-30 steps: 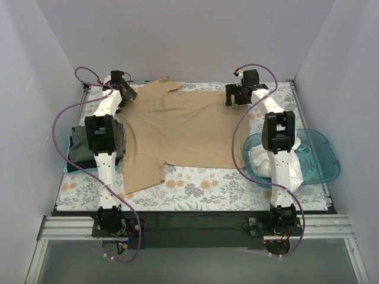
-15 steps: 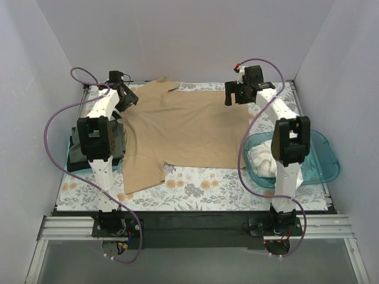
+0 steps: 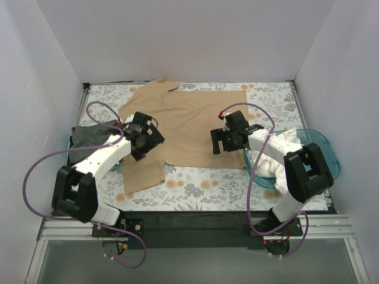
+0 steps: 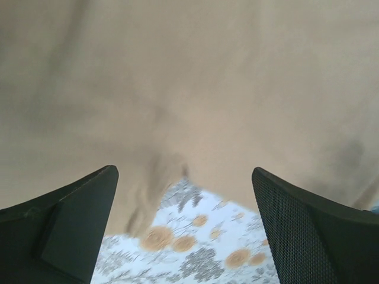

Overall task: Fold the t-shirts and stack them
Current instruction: Flatten the tshirt out, then fold the tshirt

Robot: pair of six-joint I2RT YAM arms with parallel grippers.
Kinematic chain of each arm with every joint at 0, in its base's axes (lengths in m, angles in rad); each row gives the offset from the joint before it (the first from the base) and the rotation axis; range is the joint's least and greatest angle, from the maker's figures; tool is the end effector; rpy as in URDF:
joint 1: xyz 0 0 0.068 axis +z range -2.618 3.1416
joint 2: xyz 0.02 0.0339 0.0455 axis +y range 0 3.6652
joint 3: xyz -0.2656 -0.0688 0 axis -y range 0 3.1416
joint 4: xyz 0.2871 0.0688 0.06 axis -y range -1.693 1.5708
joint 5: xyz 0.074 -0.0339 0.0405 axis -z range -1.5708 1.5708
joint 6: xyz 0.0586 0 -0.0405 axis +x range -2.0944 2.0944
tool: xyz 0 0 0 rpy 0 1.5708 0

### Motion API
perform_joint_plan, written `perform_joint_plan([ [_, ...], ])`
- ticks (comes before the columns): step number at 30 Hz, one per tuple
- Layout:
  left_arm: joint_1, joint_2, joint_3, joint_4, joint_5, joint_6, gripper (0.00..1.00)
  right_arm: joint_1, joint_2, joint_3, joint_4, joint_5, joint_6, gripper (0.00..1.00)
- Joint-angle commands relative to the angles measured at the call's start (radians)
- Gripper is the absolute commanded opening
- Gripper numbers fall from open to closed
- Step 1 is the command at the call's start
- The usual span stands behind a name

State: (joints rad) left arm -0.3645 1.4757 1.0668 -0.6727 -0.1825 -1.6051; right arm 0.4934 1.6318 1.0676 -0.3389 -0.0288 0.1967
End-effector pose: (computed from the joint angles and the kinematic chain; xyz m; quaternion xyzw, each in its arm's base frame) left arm 0.3251 -0.1127 0.2026 -0.5796 0.7734 -0.1520 0.2070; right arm 0.3453 0.1876 0.1717 -0.1443 0.9336 0.1236 0.3037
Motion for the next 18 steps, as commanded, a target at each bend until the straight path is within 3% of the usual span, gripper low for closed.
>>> perform_joint_plan([
  [1,-0.022,-0.17,-0.171,-0.025,-0.035,-0.122,0.97,0.004,-0.093,-0.093,0.064,0.078,0.095,0.98],
  [10,-0.037,-0.481,-0.389,-0.223,-0.078,-0.243,0.97,-0.006,-0.266,-0.308,0.086,0.211,0.118,0.98],
  [13,-0.042,-0.505,-0.401,-0.341,-0.133,-0.338,0.97,-0.021,-0.297,-0.356,0.081,0.263,0.139,0.98],
  [18,-0.042,-0.522,-0.422,-0.364,-0.147,-0.418,0.96,-0.036,-0.345,-0.373,0.015,0.322,0.153,0.98],
])
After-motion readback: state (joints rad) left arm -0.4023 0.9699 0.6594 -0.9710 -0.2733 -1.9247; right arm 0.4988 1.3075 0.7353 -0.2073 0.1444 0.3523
